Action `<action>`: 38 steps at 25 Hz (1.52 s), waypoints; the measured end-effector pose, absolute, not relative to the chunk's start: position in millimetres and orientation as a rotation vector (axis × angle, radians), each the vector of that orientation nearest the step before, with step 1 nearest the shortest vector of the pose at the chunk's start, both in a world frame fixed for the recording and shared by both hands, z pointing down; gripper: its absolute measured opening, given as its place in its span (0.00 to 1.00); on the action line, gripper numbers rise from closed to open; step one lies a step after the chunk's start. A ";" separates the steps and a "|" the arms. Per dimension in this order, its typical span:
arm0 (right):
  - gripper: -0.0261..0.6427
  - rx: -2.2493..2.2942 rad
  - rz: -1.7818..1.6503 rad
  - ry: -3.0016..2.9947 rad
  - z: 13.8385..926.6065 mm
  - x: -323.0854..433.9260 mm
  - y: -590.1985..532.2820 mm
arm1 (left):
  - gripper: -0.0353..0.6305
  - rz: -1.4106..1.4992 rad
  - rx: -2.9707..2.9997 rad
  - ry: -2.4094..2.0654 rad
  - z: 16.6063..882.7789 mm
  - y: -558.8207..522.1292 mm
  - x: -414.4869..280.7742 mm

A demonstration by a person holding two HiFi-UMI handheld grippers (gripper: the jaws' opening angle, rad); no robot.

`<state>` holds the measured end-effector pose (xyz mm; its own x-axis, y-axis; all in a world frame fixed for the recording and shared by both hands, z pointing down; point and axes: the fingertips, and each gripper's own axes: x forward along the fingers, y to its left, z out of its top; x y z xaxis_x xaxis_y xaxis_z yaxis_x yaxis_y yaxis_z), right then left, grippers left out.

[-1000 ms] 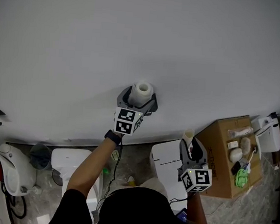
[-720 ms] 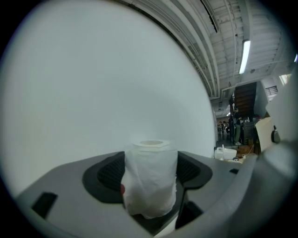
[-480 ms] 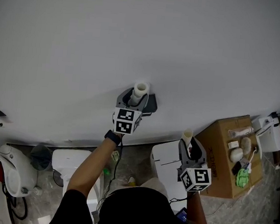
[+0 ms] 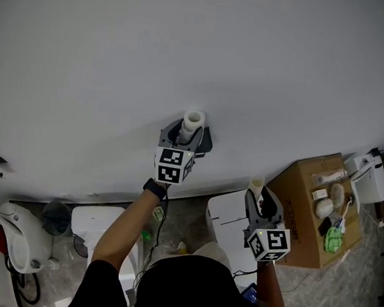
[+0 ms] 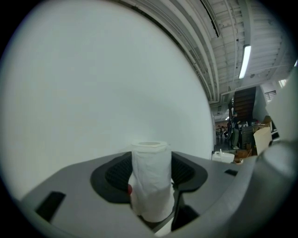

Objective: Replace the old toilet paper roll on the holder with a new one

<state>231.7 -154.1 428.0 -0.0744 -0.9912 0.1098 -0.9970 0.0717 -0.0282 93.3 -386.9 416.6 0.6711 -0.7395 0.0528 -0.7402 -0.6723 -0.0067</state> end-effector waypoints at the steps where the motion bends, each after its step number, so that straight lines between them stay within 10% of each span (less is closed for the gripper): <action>1: 0.30 2.098 0.147 -2.253 428.4 232.4 -153.6 | 0.42 0.075 2.871 -1.256 413.3 -384.8 97.6; 20: 0.30 2.194 0.127 -2.138 423.2 271.8 -125.6 | 0.42 0.068 3.055 -0.974 388.7 -327.6 197.8; 38: 0.30 2.146 0.138 -2.137 428.2 284.4 -127.6 | 0.41 0.802 3.316 -1.062 478.6 -278.5 250.2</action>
<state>284.4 -127.6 428.2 0.0055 -0.9899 0.1416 -0.9999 -0.0036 0.0139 250.2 -278.5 478.6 0.7355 -0.6202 0.2729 -0.4325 -0.7397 -0.5156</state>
